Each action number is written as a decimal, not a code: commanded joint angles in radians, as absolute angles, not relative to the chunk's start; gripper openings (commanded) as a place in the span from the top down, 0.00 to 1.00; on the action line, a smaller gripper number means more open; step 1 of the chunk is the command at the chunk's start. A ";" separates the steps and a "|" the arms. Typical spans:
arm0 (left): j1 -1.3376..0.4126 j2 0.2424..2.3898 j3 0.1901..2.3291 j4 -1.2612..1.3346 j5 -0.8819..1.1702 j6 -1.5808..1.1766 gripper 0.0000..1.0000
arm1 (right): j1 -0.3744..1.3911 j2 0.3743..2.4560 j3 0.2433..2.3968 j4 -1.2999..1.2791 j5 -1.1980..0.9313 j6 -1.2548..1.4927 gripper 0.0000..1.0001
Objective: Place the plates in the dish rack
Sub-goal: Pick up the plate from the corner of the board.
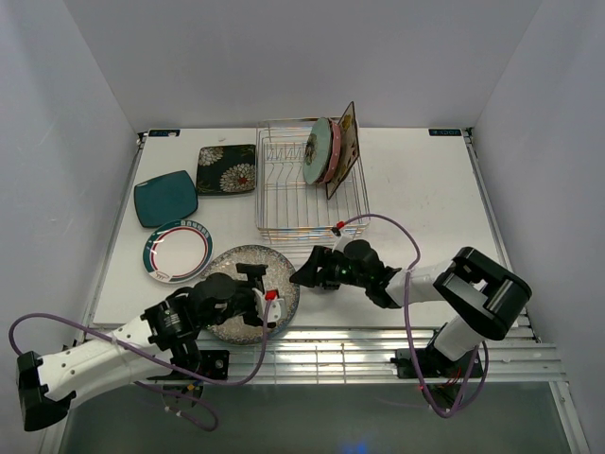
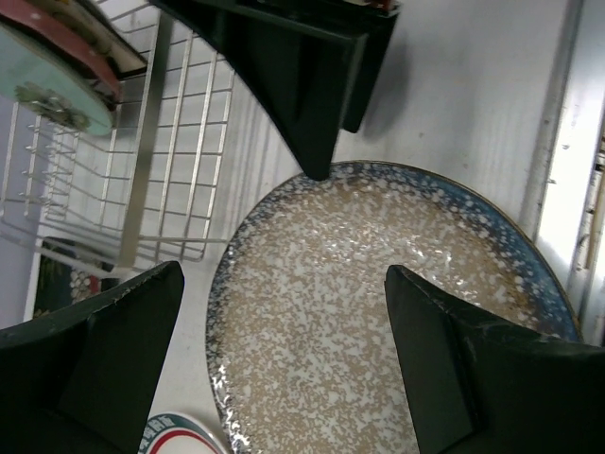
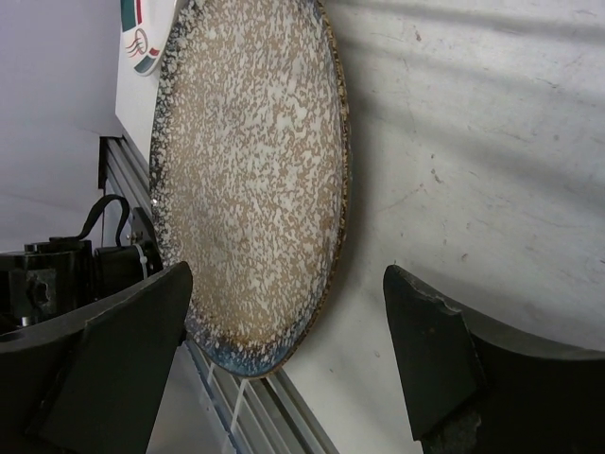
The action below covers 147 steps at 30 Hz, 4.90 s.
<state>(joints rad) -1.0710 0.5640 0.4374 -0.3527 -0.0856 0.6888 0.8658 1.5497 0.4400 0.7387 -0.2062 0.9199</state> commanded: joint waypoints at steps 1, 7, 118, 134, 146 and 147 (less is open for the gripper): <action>-1.075 0.575 0.437 -0.399 0.044 0.684 0.02 | 0.882 1.581 0.488 0.815 -0.215 0.940 0.13; -1.075 0.561 0.453 -0.414 0.144 0.660 0.02 | 0.891 1.620 0.485 0.862 -0.190 0.968 0.16; -1.120 0.698 0.555 -0.565 0.250 0.655 0.06 | 1.052 1.132 0.617 0.285 0.364 1.654 0.92; -1.181 0.811 0.586 -0.566 0.106 0.618 0.55 | 1.058 1.146 0.626 0.327 0.333 1.655 0.92; -1.207 0.835 0.658 -0.617 0.075 0.575 0.82 | 1.065 1.170 0.620 0.364 0.276 1.649 0.92; -1.207 0.836 0.669 -0.635 0.075 0.572 0.84 | 1.065 1.173 0.618 0.377 0.261 1.648 0.92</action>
<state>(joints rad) -1.1999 0.8387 0.6052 -0.6170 0.0517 0.5816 1.0561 1.1931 0.5278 0.0616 0.2726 1.5986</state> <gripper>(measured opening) 0.311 0.123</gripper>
